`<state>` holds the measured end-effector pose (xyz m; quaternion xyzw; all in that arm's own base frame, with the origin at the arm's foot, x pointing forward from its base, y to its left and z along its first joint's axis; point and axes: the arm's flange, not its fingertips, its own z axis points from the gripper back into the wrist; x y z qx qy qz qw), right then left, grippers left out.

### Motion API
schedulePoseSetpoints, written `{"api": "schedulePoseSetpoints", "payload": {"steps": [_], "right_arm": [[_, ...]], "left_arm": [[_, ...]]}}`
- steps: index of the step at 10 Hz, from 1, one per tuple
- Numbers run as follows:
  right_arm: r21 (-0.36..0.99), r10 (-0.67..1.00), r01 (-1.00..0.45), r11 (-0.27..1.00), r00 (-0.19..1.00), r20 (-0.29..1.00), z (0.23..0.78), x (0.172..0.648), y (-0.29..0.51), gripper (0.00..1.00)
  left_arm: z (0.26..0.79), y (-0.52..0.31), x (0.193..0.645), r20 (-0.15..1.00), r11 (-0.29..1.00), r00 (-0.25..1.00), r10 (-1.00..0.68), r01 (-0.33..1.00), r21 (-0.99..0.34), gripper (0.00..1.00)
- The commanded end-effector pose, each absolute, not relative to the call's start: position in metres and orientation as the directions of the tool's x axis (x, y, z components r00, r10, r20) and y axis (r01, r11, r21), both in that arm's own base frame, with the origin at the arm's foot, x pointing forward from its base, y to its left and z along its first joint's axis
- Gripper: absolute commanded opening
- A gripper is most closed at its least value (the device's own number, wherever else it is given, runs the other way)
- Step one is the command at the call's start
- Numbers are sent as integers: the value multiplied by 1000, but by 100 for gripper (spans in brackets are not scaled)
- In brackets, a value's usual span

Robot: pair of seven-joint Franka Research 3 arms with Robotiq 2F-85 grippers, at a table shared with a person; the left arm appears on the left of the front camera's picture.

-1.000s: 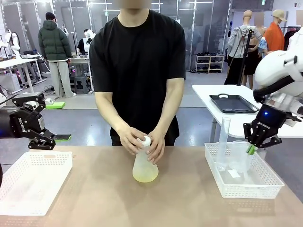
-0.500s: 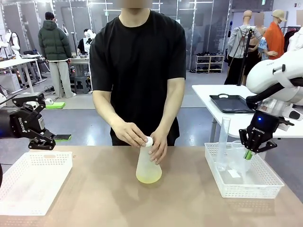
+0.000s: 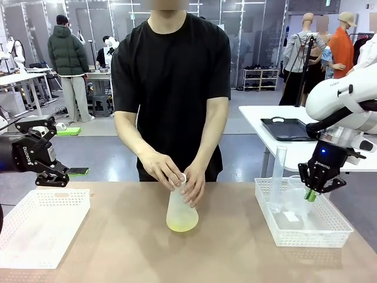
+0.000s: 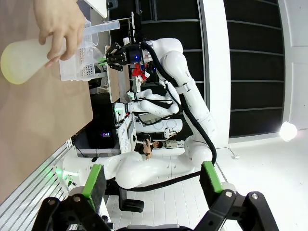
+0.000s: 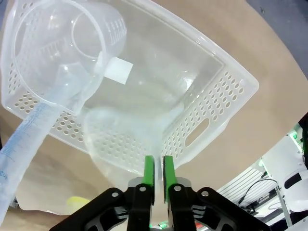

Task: Prepare the solutions needed for the experiment.
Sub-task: Once the solution is in the Big flask , pick up the Plastic Funnel and place it back into the right Organizing basket.

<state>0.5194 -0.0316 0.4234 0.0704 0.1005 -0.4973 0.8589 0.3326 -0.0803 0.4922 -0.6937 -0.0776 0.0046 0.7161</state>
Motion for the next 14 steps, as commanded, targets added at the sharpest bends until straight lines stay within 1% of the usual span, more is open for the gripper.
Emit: {"api": "schedulePoseSetpoints", "payload": {"steps": [1, 3, 4, 5, 6, 7, 14], "right_arm": [[44, -865, 888, 457, 456, -210, 421, 523, -25, 30], [71, -865, 886, 458, 462, -194, 425, 524, -25, 49], [86, -866, 885, 458, 466, -183, 427, 523, -25, 57], [97, -870, 883, 459, 469, -150, 431, 522, -25, 57], [94, -866, 880, 466, 476, -155, 434, 520, -24, 57], [79, -846, 868, 491, 497, -193, 431, 526, -29, 57], [79, -846, 868, 491, 497, -193, 431, 526, -29, 57]], "left_arm": [[493, -81, 332, 104, 27, 988, 110, 102, -994, 100], [493, -81, 332, 104, 27, 988, 110, 102, -994, 100], [493, -81, 332, 104, 27, 988, 110, 102, -994, 100], [493, -81, 332, 104, 27, 988, 110, 102, -994, 100], [493, -81, 332, 104, 27, 988, 110, 102, -994, 100], [493, -81, 332, 104, 27, 988, 110, 102, -994, 100], [493, -81, 332, 104, 27, 988, 110, 102, -994, 100]]}}
